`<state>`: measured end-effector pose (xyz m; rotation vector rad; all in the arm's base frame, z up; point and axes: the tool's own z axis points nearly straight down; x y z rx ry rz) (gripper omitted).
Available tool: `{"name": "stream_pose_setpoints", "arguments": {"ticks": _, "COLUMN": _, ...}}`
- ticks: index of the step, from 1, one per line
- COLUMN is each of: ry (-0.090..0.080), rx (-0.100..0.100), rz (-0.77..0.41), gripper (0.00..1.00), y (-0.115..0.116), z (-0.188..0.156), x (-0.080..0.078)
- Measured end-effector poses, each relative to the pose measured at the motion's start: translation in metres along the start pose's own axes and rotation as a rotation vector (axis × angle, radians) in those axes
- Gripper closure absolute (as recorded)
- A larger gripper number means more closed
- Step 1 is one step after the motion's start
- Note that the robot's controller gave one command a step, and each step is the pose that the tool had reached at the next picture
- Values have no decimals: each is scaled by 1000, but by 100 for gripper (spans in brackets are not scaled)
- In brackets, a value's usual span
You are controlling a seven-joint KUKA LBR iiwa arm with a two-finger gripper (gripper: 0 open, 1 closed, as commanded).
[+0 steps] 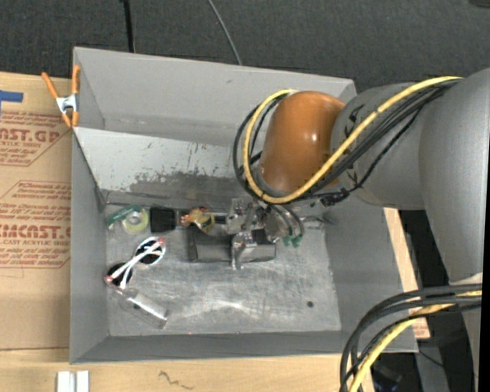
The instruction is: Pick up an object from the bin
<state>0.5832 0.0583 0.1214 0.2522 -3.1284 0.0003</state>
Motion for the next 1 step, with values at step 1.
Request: {"name": "stream_pose_setpoints", "arguments": {"ticks": 1, "ry": -2, "rx": 0, "rz": 0, "gripper": 100, "y": 0, "z": -14, "x": 0}}
